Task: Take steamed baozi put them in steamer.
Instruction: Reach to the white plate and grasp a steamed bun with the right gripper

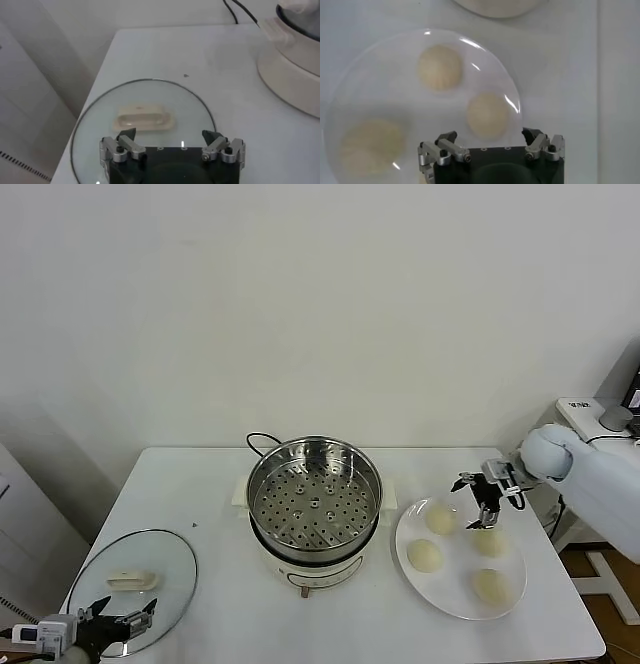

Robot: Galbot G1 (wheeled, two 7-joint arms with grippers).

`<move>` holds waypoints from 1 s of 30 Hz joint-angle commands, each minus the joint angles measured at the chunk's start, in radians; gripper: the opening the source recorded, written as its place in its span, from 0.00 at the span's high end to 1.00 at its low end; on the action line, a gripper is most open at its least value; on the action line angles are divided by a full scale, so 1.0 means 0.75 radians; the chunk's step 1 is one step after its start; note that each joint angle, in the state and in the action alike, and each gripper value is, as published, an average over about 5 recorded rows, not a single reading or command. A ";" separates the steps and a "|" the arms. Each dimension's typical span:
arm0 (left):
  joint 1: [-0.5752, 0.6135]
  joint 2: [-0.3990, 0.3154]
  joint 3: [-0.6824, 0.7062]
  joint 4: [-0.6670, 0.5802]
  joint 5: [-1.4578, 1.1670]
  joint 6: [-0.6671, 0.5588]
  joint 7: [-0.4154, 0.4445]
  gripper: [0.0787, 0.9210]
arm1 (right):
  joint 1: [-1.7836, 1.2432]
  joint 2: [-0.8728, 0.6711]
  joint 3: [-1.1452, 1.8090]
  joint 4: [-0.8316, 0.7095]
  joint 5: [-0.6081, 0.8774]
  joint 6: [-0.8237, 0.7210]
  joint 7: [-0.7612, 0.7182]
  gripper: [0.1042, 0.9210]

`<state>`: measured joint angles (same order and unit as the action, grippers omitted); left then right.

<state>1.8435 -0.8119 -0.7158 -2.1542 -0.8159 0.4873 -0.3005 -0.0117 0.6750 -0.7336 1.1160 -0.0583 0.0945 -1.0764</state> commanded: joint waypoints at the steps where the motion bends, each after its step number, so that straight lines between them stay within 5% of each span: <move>1: 0.001 -0.001 0.001 0.000 0.002 0.002 0.000 0.12 | -0.019 0.153 -0.016 -0.127 -0.086 0.025 -0.004 0.12; 16: 0.002 -0.002 0.006 -0.007 0.002 0.006 -0.001 0.12 | -0.063 0.205 0.041 -0.186 -0.201 0.030 0.006 0.13; 30: -0.001 -0.003 0.007 -0.009 0.002 0.011 -0.010 0.12 | -0.077 0.182 0.079 -0.159 -0.210 0.028 -0.008 0.33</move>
<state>1.8430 -0.8131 -0.7098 -2.1598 -0.8149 0.4940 -0.3065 -0.0662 0.8035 -0.6841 0.9997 -0.2026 0.1148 -1.0816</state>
